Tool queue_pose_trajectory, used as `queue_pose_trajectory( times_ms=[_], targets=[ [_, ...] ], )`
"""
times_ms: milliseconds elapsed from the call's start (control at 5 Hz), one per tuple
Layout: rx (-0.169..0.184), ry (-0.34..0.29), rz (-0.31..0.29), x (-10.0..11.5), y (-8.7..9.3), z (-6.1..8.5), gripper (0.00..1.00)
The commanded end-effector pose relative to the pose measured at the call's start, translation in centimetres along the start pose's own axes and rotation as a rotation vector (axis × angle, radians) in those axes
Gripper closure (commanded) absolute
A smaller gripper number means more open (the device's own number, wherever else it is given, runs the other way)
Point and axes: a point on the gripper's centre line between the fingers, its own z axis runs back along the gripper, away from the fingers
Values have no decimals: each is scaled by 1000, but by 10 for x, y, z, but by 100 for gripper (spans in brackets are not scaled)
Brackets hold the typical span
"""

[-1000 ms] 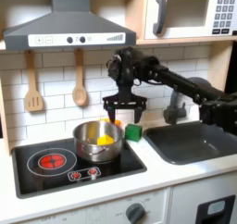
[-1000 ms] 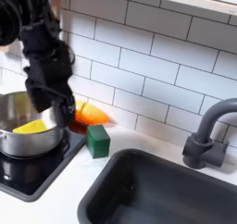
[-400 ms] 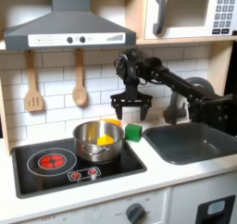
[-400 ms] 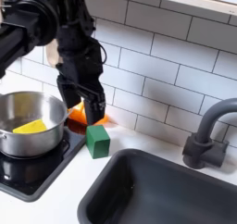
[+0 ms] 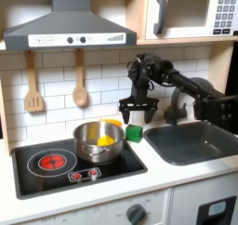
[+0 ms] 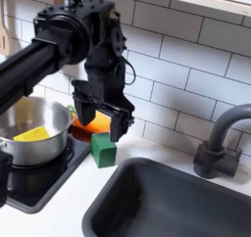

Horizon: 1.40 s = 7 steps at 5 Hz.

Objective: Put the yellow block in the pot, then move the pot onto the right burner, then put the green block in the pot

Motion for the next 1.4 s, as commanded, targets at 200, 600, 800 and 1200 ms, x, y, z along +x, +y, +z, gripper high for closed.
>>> queue_pose_trajectory(
  times_ms=[200,600,800,1200],
  targets=[
    [91,-33,209,-7,0,-7,0],
    [96,-64,228,-5,4,-15,0],
    [111,-58,223,-6,5,-16,0],
    [108,-60,223,-6,5,-16,0]
  ],
)
